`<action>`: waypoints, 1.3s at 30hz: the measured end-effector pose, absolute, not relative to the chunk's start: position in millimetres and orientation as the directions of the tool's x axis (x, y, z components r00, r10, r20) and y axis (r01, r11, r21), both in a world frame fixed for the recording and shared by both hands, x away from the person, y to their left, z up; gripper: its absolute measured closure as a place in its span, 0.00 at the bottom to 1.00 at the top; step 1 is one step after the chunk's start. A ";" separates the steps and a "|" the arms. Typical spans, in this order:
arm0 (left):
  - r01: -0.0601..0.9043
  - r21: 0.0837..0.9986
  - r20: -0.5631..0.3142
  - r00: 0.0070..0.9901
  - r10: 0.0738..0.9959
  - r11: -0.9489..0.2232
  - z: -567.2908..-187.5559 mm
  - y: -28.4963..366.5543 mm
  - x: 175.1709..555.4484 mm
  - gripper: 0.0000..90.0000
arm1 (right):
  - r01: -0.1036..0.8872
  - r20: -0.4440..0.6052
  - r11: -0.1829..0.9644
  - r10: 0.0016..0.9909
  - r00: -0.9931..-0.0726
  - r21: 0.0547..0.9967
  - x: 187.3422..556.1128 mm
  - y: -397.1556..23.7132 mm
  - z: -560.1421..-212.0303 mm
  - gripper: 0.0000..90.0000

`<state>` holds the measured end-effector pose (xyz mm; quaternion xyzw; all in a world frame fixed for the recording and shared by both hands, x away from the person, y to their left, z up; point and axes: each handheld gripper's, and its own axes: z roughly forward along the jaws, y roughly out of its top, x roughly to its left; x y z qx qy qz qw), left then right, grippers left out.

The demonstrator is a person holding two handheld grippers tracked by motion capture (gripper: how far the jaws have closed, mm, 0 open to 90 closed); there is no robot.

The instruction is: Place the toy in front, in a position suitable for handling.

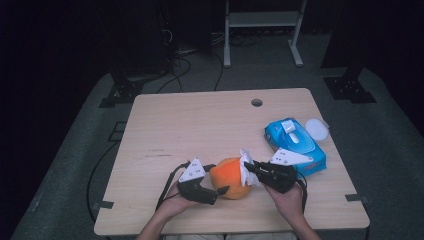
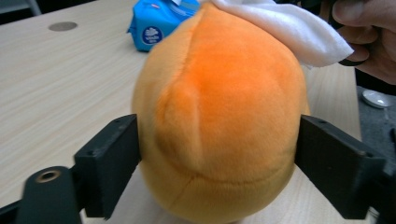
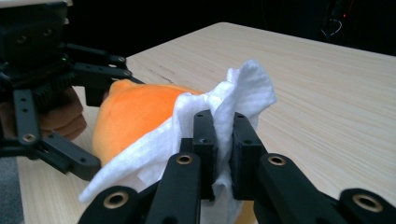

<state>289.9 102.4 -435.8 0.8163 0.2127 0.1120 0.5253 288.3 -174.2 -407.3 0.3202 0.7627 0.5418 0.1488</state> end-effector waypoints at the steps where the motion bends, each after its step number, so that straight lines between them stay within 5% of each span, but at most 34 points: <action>1: 0.225 0.906 -0.036 0.885 0.465 -0.359 -434.9 101.8 289.2 0.24 | 0.323 0.115 0.212 0.649 -0.752 0.922 286.5 -172.3 -406.4 0.91; 5: 0.195 0.913 -0.005 0.883 0.469 -0.358 -430.2 102.1 286.1 0.42 | 0.282 0.102 0.207 0.610 -0.786 0.937 278.1 -164.8 -399.6 0.91; 10: 0.182 0.921 0.002 0.882 0.471 -0.344 -422.8 106.5 285.2 0.48 | 0.268 0.066 0.233 0.626 -0.777 0.935 279.4 -164.8 -395.5 0.91; 14: 0.198 0.921 -0.021 0.885 0.464 -0.337 -425.8 107.3 286.3 0.45 | 0.325 0.116 0.211 0.648 -0.752 0.922 288.6 -175.7 -404.4 0.91; 20: 0.227 0.914 -0.037 0.871 0.490 -0.335 -431.6 104.4 290.9 0.14 | 0.328 0.109 0.226 0.649 -0.753 0.917 290.1 -173.2 -407.6 0.91; 27: 0.228 0.919 -0.040 0.864 0.502 -0.320 -434.4 101.1 290.3 0.30 | 0.312 0.103 0.225 0.636 -0.764 0.923 284.1 -167.8 -405.1 0.91; 33: 0.238 0.922 -0.047 0.853 0.520 -0.306 -435.5 99.2 290.5 0.33 | 0.248 0.047 0.267 0.587 -0.808 0.931 273.8 -150.9 -400.3 0.91; 39: 0.234 0.925 -0.047 0.853 0.519 -0.301 -436.4 96.7 289.9 0.36 | 0.305 0.091 0.231 0.641 -0.762 0.924 287.5 -172.8 -405.0 0.91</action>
